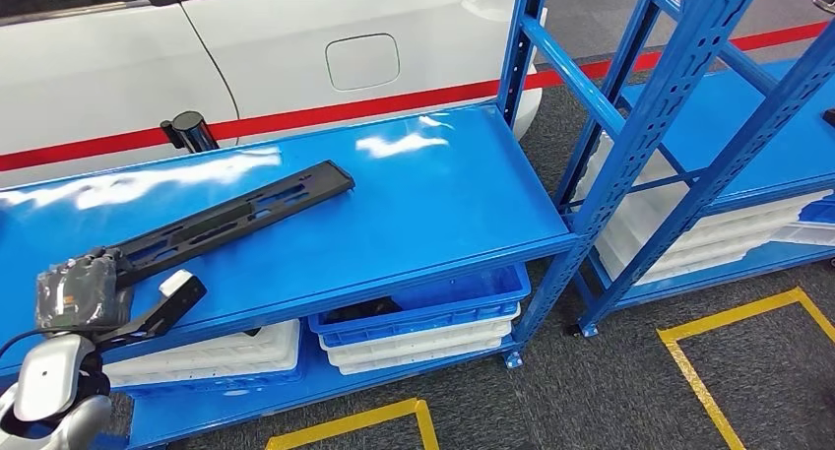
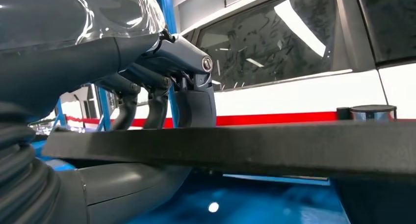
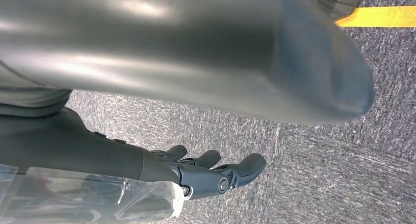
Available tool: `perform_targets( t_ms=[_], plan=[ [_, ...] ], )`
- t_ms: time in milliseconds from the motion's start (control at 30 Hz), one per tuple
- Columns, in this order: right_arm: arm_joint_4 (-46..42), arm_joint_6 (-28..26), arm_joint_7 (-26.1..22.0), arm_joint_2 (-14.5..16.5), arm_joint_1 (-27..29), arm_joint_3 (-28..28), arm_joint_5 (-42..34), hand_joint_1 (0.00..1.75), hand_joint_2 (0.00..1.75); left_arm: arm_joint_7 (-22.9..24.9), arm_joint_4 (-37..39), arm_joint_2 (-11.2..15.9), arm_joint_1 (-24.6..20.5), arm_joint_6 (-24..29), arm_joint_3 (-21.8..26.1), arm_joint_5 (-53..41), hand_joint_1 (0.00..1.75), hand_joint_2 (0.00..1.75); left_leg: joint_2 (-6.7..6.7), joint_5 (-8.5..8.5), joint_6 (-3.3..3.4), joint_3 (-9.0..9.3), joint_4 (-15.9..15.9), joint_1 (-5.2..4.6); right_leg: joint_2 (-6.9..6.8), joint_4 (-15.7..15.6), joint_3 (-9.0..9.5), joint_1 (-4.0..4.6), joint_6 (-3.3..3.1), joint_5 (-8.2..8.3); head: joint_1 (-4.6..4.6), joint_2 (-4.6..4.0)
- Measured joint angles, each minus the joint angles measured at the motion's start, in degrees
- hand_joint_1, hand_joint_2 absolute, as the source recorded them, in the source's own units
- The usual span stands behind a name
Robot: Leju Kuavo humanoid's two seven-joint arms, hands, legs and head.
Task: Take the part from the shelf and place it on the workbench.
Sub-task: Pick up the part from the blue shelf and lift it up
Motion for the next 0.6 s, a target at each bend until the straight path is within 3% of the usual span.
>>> perform_targets(
  t_ms=[600],
  plan=[
    [0.0,-0.1,-0.3,0.0,0.0,0.0,-0.3,0.0,0.0,-2.3,0.1,0.1,-1.4,-2.1,0.2,6.7,1.75,1.75,-0.01,0.0,0.0,0.38,0.0,0.0,-0.01,0.0,0.39,0.0,-0.01,-0.02,0.0,0.0]
  ],
)
